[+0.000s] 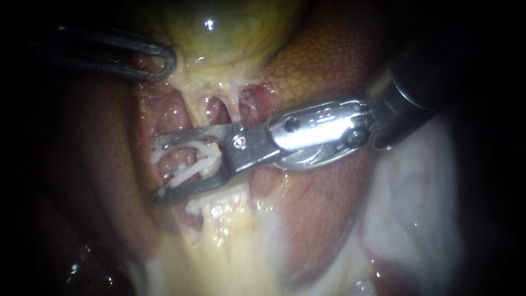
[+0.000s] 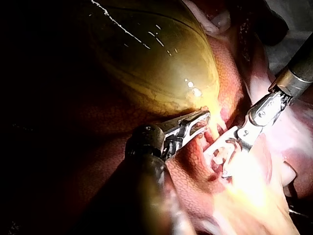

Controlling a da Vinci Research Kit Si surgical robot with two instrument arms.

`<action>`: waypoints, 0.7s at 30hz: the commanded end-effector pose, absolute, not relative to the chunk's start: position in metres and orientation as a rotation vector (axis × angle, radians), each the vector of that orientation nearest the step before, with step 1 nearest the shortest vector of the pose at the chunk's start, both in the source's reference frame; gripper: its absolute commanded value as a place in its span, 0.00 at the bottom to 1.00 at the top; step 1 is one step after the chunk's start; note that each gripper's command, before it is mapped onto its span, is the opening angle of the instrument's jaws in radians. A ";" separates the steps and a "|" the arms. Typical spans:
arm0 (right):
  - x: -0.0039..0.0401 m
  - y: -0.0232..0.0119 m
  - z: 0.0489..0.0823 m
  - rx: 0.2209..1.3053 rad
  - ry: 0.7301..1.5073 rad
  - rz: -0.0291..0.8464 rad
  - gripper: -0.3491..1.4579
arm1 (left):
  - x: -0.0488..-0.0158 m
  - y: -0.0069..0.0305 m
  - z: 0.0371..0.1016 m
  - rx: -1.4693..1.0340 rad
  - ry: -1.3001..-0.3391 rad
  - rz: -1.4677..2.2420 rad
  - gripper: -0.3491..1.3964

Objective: Clipping third clip left tube

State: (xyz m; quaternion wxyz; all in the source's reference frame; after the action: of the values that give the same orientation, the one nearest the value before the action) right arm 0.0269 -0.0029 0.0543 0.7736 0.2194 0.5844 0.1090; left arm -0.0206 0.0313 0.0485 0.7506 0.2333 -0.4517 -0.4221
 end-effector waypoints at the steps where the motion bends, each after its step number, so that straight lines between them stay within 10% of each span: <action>1: 0.0268 -0.0028 0.0542 0.473 1.266 0.238 0.42 | -0.0206 0.0313 0.0484 0.510 -0.987 -0.922 0.00; 21: 0.0209 -0.0007 0.0509 0.550 1.309 0.265 0.43 | -0.0205 0.0313 0.0485 0.511 -0.987 -0.921 0.00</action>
State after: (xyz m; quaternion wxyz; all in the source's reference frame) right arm 0.0206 -0.0007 0.0509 0.7496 0.2542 0.5987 0.1226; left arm -0.0205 0.0313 0.0485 0.7506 0.2336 -0.4518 -0.4218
